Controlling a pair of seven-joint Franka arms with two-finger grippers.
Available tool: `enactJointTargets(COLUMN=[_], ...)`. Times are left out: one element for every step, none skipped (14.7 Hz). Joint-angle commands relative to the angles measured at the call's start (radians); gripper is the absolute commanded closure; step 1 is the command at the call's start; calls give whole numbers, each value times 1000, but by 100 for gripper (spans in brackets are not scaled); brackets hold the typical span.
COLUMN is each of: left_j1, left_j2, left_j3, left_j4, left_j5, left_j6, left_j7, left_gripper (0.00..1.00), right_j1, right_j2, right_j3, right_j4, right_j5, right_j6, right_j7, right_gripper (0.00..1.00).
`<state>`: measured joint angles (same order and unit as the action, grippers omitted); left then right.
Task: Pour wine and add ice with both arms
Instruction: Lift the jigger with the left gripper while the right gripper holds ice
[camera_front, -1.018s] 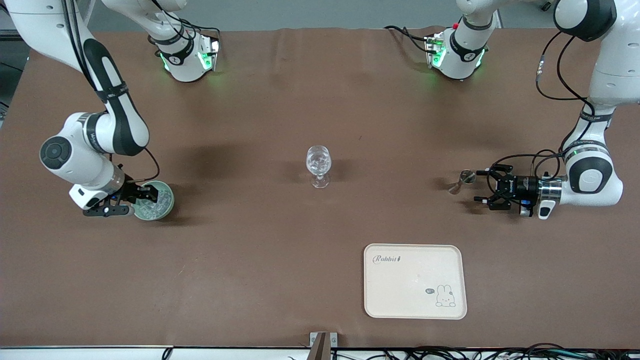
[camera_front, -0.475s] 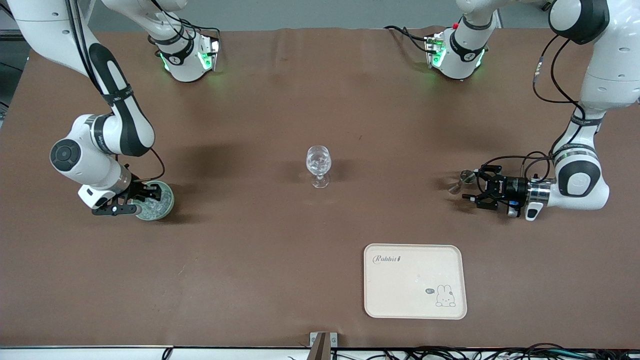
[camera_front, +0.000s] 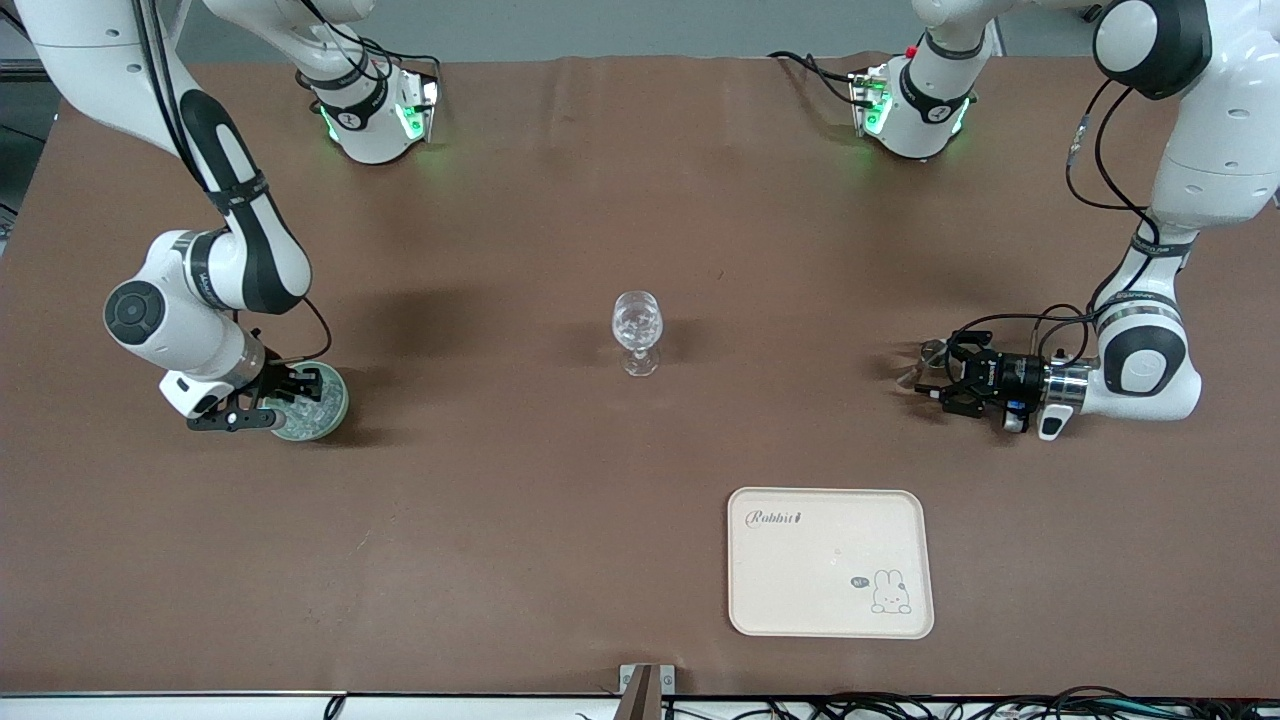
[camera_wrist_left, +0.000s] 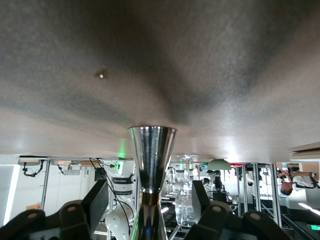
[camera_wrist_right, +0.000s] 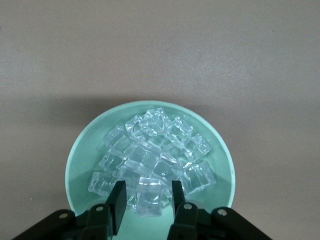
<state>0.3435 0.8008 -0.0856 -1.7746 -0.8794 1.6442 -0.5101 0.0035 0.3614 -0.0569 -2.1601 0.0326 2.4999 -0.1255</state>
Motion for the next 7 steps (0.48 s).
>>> enactJointTargets(left_j1=[2,2,2,0,-1,-1,-4], left_j2=[14,14,14,14,14,14,14], left_j3=[1,1,1,0,0,0,0], left_j4=[17,17,17,17,18,18,18], left_j5=[-24,-24,-24,-24,-24,-26,-32], left_j6=[-20,-20,-21,-21,-21,-21,-23], left_j7=[1,1,2,1,-1,-2,-8], left_gripper=[32,36,39,41,43,47,52], right_j1=[-7,-7,-7,-7,-7,-7,-7], right_j2=[2,2,2,2,2,2,2], right_j3=[5,5,5,5,5,5,5], right_j4=[-14,-15,-15,-15,-15,-15,-15], right_j5=[13,13,13,13,13,13,13], right_j6=[22,22,20,20,20,16,16], right_j7=[-16,-14,-14,-14,-14,-14,-13], right_gripper=[56,56,56,57,58,59,60])
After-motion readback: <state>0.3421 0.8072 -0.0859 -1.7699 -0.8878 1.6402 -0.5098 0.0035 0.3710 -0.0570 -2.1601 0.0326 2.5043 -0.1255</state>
